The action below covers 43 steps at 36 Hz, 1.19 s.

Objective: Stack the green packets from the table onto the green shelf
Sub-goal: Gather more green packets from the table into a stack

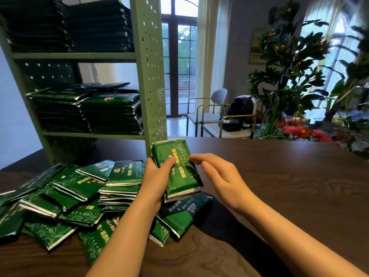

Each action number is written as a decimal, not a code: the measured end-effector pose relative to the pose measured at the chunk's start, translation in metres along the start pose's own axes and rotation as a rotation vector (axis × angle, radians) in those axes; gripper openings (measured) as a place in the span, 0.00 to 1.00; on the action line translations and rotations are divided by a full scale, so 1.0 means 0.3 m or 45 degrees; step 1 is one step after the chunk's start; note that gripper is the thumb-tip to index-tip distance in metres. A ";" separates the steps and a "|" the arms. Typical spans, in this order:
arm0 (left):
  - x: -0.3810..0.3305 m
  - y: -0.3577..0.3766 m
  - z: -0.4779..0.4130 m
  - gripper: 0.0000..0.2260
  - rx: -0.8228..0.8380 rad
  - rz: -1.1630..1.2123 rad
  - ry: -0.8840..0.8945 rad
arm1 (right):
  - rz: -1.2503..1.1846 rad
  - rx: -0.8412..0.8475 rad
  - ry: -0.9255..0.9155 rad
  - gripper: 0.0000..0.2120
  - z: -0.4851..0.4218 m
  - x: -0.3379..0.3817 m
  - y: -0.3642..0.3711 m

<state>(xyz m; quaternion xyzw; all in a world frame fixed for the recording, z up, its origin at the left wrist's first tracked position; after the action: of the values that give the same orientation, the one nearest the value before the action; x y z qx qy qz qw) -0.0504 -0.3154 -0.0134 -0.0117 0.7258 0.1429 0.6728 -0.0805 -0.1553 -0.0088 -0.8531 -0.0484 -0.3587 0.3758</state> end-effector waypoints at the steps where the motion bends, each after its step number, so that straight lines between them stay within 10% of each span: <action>1: -0.011 -0.006 0.001 0.07 -0.034 -0.030 0.063 | -0.005 -0.010 0.060 0.20 -0.020 -0.006 0.001; 14: -0.056 -0.049 0.020 0.11 -0.428 -0.006 0.516 | 0.269 0.205 0.992 0.19 -0.275 -0.170 0.056; 24: -0.055 -0.079 -0.001 0.12 -0.564 0.320 0.463 | 0.441 0.334 1.299 0.42 -0.334 -0.195 0.126; 43: -0.056 -0.013 0.030 0.09 -0.421 0.133 0.407 | -0.470 -0.381 0.632 0.11 -0.052 -0.161 -0.077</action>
<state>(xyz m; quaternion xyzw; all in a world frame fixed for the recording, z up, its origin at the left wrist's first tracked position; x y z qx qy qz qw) -0.0394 -0.3201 0.0017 -0.1067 0.7895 0.2907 0.5299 -0.1333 -0.1405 -0.0190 -0.7624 -0.0557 -0.6204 0.1755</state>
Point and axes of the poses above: each hand's wrist, its own z-axis away from the middle knuckle, its own y-axis out of the palm, x = y × z, the point moved 1 cm from there along -z, towards the middle knuckle, and after that the axes turned 15 degrees about x, right-handed, at the moved point
